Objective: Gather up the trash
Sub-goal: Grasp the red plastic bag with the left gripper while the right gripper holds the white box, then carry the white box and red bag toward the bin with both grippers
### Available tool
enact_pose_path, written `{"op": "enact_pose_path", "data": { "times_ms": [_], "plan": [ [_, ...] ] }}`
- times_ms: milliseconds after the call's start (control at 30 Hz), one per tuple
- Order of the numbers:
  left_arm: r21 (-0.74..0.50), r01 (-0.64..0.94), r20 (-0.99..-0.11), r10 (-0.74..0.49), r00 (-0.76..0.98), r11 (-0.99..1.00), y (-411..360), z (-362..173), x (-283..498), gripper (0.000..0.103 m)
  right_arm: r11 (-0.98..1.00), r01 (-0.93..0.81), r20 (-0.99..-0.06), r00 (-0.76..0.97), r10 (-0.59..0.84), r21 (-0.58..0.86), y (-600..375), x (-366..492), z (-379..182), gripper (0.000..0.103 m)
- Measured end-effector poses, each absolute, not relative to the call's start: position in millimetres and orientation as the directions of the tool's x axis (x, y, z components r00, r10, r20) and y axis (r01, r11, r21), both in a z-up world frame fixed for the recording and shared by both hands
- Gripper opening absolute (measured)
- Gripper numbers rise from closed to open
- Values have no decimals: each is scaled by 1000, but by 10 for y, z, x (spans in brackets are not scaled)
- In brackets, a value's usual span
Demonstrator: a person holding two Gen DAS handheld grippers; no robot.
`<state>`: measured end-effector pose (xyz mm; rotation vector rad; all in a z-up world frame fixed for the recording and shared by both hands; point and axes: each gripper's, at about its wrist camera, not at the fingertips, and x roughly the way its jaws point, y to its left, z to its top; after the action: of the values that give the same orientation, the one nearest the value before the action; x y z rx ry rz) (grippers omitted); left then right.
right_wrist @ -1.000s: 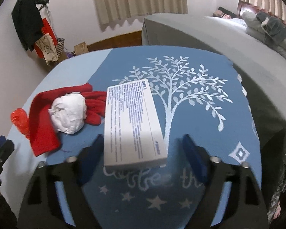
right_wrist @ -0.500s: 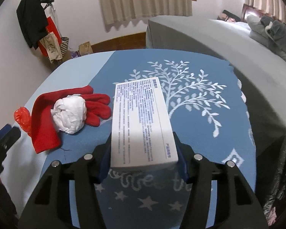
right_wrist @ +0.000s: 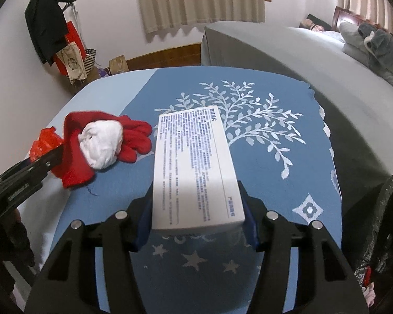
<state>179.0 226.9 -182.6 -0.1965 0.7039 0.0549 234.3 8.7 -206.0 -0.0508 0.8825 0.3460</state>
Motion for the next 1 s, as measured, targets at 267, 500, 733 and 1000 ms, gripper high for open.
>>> {"op": "enact_pose_path", "data": {
  "times_ms": [267, 500, 733, 1000],
  "plan": [
    [-155, -138, -602, 17, 798, 978, 2254, -1650, 1503, 44, 939, -325, -742, 600, 298, 115, 47, 2270, -1924, 55],
    [-124, -174, -588, 69, 806, 977, 2262, -1472, 1171, 44, 928, -352, -722, 609, 329, 127, 28, 2143, -1761, 55],
    [-90, -173, -578, 90, 811, 981, 2107, -1329, 1018, 44, 922, -365, -713, 612, 343, 131, -54, 1968, -1592, 55],
    [-74, -116, -552, 56, 832, 990, 1712, -1129, 995, 44, 926, -355, -683, 645, 343, 130, -322, 1742, -1337, 55]
  ]
}}
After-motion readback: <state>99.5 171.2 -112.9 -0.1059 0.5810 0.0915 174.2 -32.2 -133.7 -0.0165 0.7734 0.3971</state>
